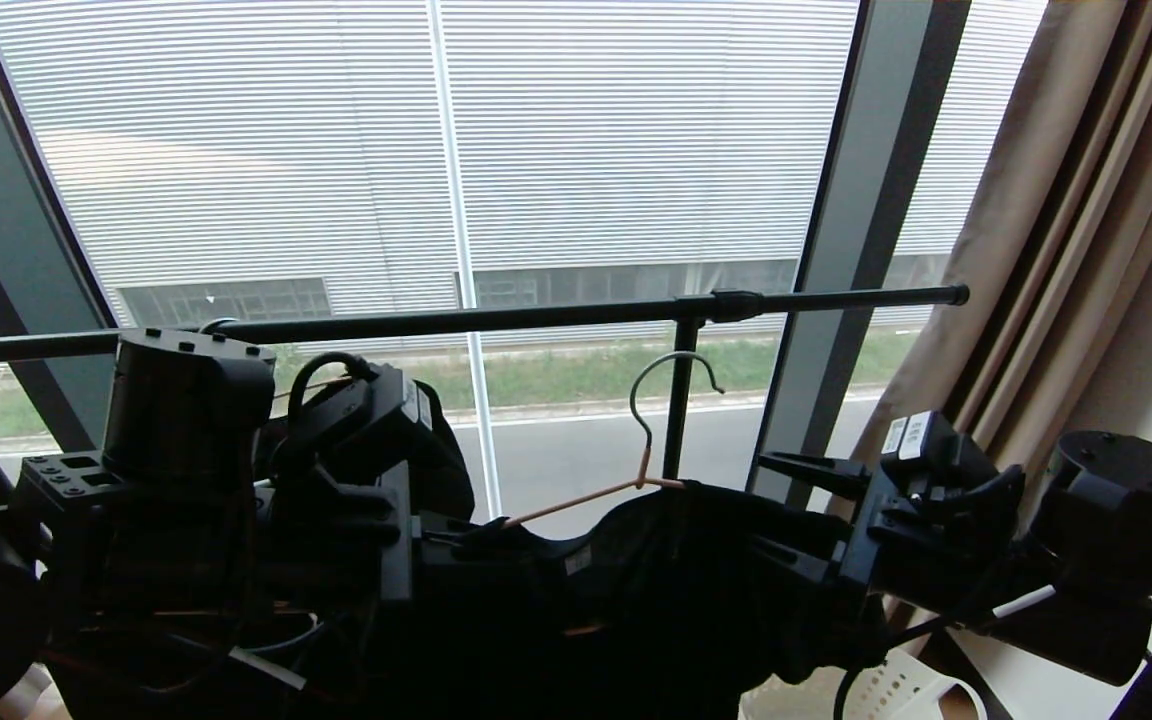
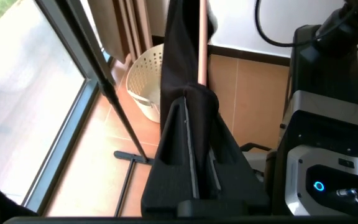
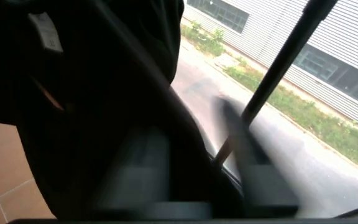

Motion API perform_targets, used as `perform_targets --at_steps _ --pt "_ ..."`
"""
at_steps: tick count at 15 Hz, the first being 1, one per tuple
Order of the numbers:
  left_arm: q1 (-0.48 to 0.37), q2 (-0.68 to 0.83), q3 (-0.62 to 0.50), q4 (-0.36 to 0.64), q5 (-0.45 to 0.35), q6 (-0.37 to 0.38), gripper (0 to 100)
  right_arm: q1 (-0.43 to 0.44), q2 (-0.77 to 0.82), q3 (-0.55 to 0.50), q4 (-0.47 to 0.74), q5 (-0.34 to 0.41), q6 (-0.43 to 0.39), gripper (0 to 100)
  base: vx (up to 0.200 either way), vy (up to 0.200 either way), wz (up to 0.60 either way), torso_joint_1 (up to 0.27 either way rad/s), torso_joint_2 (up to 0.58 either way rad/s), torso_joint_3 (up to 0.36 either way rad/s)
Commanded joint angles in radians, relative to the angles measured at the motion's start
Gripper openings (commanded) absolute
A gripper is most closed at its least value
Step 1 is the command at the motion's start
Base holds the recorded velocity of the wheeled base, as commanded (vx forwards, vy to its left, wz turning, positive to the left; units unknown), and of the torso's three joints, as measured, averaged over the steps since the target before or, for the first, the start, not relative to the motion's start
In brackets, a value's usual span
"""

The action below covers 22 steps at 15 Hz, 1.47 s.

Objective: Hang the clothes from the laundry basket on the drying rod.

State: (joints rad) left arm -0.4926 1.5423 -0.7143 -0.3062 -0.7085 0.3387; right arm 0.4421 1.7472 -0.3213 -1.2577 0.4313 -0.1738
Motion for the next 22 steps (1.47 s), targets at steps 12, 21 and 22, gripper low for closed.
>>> perform_targets --at_steps 12,21,22 --pt "0.196 -0.212 0.147 -0.002 -0.012 -0.021 0 -0.092 0.087 0.03 0.001 0.072 -0.167 100 0.0 0.0 0.0 0.0 0.0 0.0" --pt "0.189 -0.245 0.176 -0.001 -0.012 -0.023 0 -0.097 0.198 0.018 -0.003 0.066 -0.24 100 0.0 0.0 0.0 0.0 0.0 0.0" --pt "0.181 -0.252 0.188 -0.001 -0.012 -0.023 0 -0.097 0.199 0.011 -0.003 0.066 -0.24 100 0.0 0.0 0.0 0.0 0.0 0.0"
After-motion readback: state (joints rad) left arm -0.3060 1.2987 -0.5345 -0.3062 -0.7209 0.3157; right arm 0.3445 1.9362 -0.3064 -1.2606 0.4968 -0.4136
